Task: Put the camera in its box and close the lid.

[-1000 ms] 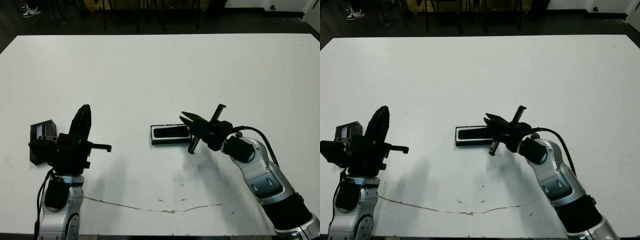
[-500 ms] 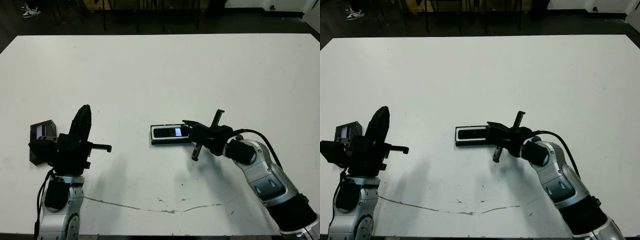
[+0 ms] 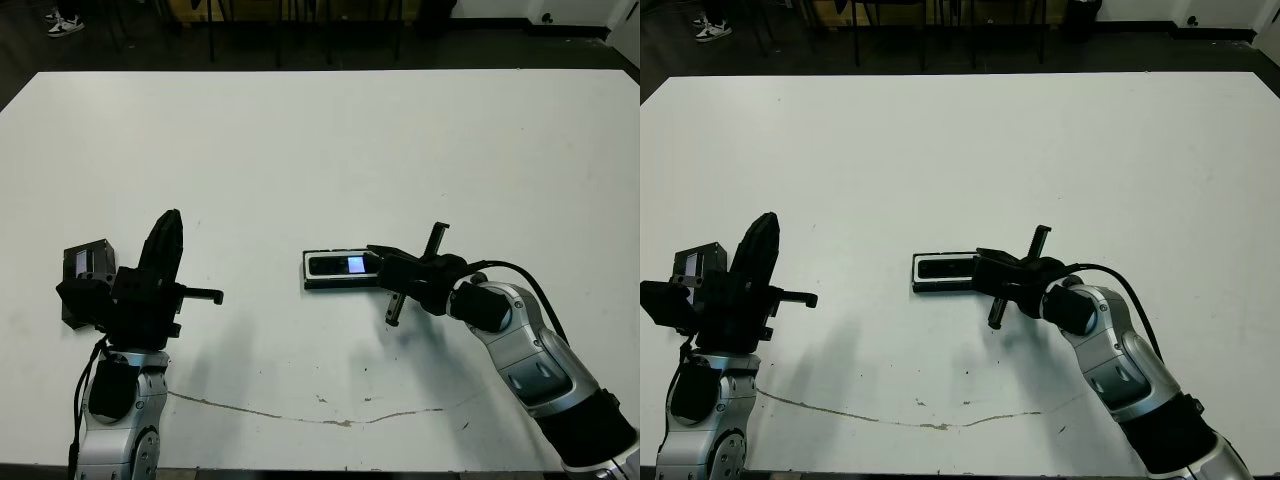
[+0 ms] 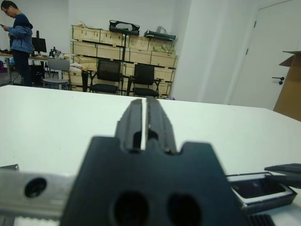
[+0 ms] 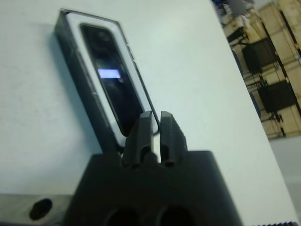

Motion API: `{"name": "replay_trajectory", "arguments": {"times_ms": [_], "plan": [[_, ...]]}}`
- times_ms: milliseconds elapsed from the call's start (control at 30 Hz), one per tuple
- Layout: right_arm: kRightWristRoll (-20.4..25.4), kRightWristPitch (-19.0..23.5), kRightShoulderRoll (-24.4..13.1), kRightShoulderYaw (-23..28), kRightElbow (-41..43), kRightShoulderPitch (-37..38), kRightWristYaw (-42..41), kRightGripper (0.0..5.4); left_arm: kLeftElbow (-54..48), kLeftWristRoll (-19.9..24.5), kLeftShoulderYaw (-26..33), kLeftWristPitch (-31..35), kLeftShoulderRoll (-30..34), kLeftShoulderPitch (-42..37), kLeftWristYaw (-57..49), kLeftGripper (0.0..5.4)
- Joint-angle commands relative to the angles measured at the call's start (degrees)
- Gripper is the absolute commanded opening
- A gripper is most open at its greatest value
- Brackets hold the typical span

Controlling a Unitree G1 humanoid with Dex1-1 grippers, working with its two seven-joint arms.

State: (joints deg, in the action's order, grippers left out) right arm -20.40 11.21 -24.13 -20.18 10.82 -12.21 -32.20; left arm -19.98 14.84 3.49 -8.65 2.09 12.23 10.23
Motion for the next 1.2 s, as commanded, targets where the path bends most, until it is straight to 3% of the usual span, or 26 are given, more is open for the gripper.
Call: {"name": "replay_trajectory", "arguments": {"times_ms": [33, 167, 333, 467, 567, 767, 967, 1200], "plan": [[4.59, -2.24, 1.55, 5.65, 1.43, 1.50, 3.45, 0.02, -1.38, 0.46, 0.67, 0.93, 0.80, 0.92, 0.14, 0.00], [14.65, -4.64, 4.44, 13.71, 4.59, 0.72, 5.42, 0.02, -5.88, -1.90, 0.95, 1.73, 1.59, 2.50, -1.11, 0.00], [21.70, -0.66, 3.61, 20.68, 11.88, 0.15, 6.09, 0.02, -16.61, -8.21, 1.51, 6.84, 1.88, 6.08, -5.12, 0.00], [25.12, -2.10, 2.71, 23.21, 11.32, 0.78, 5.05, 0.02, -28.61, -14.24, 3.40, 19.33, 1.62, 8.99, -9.48, 0.00], [26.15, -2.06, 2.12, 23.97, 10.96, 1.34, 4.94, 0.00, -34.02, -17.05, 6.75, 27.12, 1.69, 9.01, -10.81, 0.30], [27.01, -1.11, 2.00, 23.88, 9.94, 0.81, 5.44, 0.00, -35.26, -20.50, 11.30, 38.78, 3.25, 5.50, -11.22, 1.36], [28.22, -0.37, 1.22, 24.03, 9.44, 0.51, 4.97, 0.00, -35.17, -24.63, 10.97, 51.59, 7.71, 4.00, -8.62, 2.45], [30.69, -1.39, 0.17, 25.00, 7.58, 0.54, 3.52, 0.00, -33.02, -23.10, 13.14, 64.81, 11.58, 2.01, -4.08, 3.76]]}}
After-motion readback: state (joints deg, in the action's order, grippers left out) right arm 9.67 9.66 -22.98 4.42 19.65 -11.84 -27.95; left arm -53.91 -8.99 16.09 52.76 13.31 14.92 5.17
